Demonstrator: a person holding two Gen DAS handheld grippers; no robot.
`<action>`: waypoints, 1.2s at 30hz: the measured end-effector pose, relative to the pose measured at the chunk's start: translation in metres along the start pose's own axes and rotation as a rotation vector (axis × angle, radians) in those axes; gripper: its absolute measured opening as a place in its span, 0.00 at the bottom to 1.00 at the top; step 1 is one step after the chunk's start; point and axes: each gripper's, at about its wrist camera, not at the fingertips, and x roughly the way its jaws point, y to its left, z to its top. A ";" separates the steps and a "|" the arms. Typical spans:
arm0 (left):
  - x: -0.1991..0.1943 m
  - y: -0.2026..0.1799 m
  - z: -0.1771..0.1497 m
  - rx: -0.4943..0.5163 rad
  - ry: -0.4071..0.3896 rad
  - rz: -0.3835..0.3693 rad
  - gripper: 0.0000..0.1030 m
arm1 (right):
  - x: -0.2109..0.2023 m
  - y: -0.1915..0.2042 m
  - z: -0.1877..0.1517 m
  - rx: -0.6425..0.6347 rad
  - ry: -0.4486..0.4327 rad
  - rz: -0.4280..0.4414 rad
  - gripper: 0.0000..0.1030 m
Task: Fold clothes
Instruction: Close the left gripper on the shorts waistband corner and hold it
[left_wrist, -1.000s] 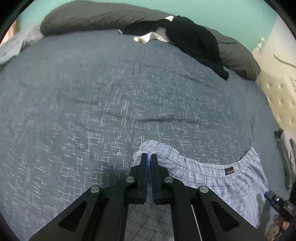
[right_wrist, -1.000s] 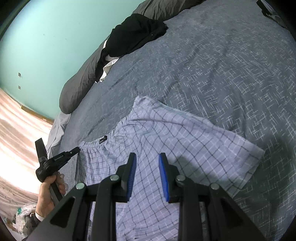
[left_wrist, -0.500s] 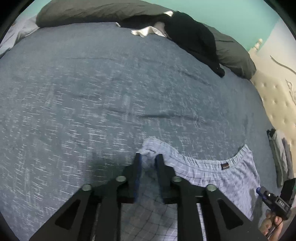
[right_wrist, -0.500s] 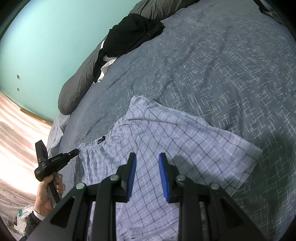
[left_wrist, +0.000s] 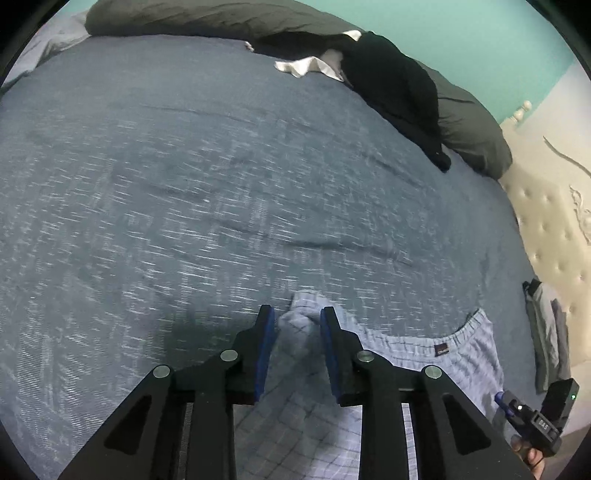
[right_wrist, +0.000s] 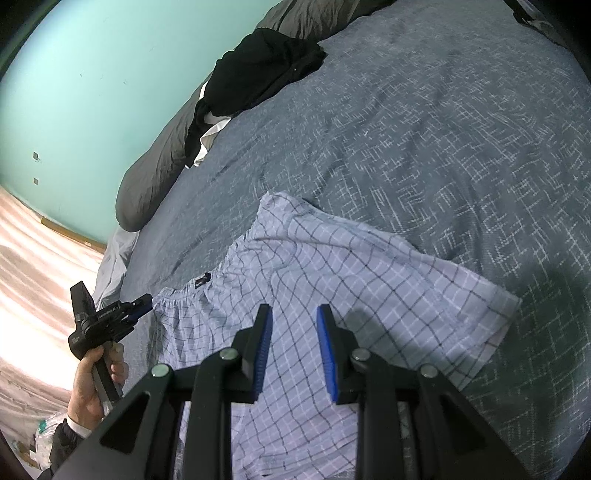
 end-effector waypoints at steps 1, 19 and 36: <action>0.004 0.001 0.001 -0.008 0.010 -0.007 0.28 | 0.000 -0.001 0.000 0.002 0.000 0.000 0.24; 0.018 -0.025 0.016 0.148 -0.023 0.091 0.08 | -0.005 -0.004 0.002 0.010 -0.009 0.006 0.24; 0.005 -0.007 0.006 0.097 0.001 0.070 0.21 | -0.009 -0.007 0.007 0.021 -0.023 0.010 0.28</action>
